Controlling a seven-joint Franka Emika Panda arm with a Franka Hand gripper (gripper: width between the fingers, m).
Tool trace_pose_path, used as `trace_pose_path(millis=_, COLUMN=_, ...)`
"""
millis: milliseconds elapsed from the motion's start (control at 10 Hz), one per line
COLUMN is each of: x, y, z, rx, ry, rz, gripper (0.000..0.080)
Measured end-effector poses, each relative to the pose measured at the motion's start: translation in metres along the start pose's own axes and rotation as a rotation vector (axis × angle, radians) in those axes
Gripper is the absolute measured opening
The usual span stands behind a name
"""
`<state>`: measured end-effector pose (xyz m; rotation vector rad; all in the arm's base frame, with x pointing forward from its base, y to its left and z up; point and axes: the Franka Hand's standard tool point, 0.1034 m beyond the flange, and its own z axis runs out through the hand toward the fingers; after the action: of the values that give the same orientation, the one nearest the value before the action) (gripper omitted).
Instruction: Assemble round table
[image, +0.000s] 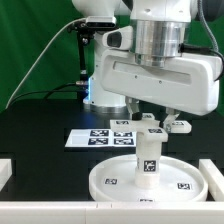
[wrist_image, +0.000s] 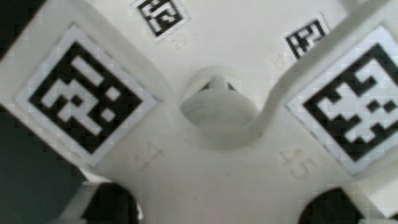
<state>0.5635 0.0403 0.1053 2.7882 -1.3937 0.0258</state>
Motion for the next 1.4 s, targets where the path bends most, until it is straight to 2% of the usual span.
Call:
trace_pose_path(millis=100, x=-0.001, y=0.000, z=0.000, rx=0.009, ry=0.010, rz=0.060, gripper=0.0440)
trace_pose_path(millis=400, x=-0.001, y=0.000, z=0.000, rx=0.016, ry=-0.001, rz=0.249, gripper=0.0440)
trace_pose_path(millis=700, x=-0.001, y=0.000, z=0.001, rx=0.044, ry=-0.044, rz=0.727, gripper=0.0440)
trace_pose_path(millis=800, x=-0.001, y=0.000, z=0.001, rx=0.050, ry=-0.049, rz=0.804, gripper=0.0440)
trace_pose_path(millis=900, x=-0.001, y=0.001, z=0.001, rx=0.049, ry=-0.049, rz=0.800, gripper=0.0514)
trace_pose_path(millis=1000, x=-0.001, y=0.001, z=0.002, rx=0.047, ry=-0.048, rz=0.795, gripper=0.0514)
trace_pose_path(millis=1100, x=-0.001, y=0.001, z=0.003, rx=0.047, ry=-0.048, rz=0.792, gripper=0.0608)
trace_pose_path(millis=1300, x=-0.003, y=-0.001, z=-0.003, rx=0.048, ry=-0.055, rz=0.705, gripper=0.0637)
trace_pose_path(millis=1400, x=-0.002, y=-0.004, z=-0.012, rx=0.063, ry=-0.057, rz=0.626, gripper=0.0647)
